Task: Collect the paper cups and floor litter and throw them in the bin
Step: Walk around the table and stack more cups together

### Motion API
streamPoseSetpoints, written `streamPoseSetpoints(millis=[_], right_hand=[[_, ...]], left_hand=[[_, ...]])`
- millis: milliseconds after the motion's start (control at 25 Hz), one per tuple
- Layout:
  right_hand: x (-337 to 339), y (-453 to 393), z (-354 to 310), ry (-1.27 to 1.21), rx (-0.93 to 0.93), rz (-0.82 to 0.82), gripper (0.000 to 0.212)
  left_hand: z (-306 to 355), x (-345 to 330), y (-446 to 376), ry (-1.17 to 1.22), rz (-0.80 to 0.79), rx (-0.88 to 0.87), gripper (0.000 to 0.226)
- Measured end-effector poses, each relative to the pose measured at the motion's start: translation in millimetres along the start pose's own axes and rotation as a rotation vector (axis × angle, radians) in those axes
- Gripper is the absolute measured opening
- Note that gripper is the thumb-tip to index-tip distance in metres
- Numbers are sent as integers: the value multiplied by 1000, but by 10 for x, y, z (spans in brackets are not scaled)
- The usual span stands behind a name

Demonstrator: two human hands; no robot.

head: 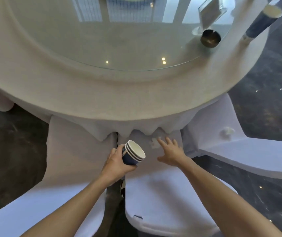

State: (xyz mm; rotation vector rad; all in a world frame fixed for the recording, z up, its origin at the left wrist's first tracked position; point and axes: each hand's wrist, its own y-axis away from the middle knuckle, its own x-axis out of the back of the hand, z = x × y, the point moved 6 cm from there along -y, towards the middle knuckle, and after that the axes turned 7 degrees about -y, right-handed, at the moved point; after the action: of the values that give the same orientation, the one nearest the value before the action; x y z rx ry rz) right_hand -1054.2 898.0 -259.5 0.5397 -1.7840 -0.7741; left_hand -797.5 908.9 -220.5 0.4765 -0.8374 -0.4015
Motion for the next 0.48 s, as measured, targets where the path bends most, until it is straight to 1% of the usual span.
streamPoseSetpoints(millis=[160, 280, 400, 480], right_hand=[[-235, -818, 115, 96, 62, -58, 94], [-506, -1374, 193, 164, 93, -118, 91], [-851, -1621, 329, 172, 84, -143, 84], [-1089, -1625, 475, 140, 84, -199, 71]], left_hand=[[-164, -265, -430, 39, -24, 50, 85], [-263, -492, -760, 94, 45, 78, 84], [-310, -742, -941, 128, 54, 87, 83], [-307, -908, -975, 146, 32, 101, 88]])
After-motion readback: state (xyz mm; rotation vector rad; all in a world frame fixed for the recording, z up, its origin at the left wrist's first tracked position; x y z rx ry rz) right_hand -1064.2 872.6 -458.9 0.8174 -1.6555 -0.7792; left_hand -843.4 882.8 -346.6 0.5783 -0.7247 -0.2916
